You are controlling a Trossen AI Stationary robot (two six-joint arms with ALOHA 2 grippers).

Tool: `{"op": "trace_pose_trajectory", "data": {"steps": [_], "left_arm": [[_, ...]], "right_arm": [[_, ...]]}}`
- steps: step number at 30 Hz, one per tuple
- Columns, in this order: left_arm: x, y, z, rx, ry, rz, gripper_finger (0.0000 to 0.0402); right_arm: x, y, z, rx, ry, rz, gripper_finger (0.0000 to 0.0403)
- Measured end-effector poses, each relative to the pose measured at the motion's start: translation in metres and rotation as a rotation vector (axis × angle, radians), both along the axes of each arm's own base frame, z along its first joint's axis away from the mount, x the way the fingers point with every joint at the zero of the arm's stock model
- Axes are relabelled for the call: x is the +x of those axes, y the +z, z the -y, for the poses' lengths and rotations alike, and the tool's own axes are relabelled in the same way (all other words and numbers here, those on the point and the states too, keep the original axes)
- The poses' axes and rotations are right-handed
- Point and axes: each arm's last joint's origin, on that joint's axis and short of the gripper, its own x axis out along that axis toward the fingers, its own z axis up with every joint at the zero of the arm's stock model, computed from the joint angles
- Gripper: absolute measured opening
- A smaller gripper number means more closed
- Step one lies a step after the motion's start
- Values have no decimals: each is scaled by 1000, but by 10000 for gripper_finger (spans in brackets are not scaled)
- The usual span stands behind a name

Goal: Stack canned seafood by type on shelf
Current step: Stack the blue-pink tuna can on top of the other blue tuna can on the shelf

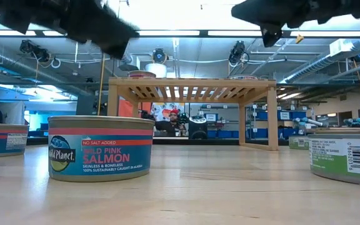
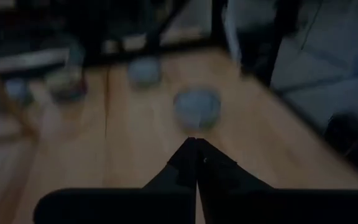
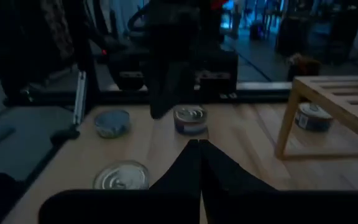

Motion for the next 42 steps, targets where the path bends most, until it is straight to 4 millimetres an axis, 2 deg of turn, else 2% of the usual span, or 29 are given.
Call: {"op": "trace_pose_trajectory", "data": {"steps": [4,9,11,17,20,23,27,32,34,38,42], "left_arm": [[5,8,-1,4,-58,97,4],[11,-1,-5,16,-44,110,3],[16,-3,-12,28,-16,130,2],[29,0,-41,52,93,244,2],[34,6,-60,-112,227,334,2],[33,12,-69,-248,213,362,3],[33,12,-68,-238,195,363,4],[33,6,-58,-70,109,330,4],[33,6,-55,-69,94,330,4],[31,4,-42,-132,64,296,4],[29,-3,-28,-124,14,223,4]], "right_arm": [[-3,-12,9,-25,-60,-31,11],[-7,-23,28,35,-151,-19,8],[-6,-22,34,52,-169,14,6],[-12,-35,40,70,-192,-32,7],[-13,-39,41,117,-213,-52,6],[-15,-39,36,94,-136,-69,6],[-12,-13,30,54,-105,42,6],[-18,-26,3,44,4,-46,6],[-19,-22,-4,48,-20,-8,6],[-21,-20,-7,48,-62,12,6],[-21,-16,-6,11,-70,43,7]]}}
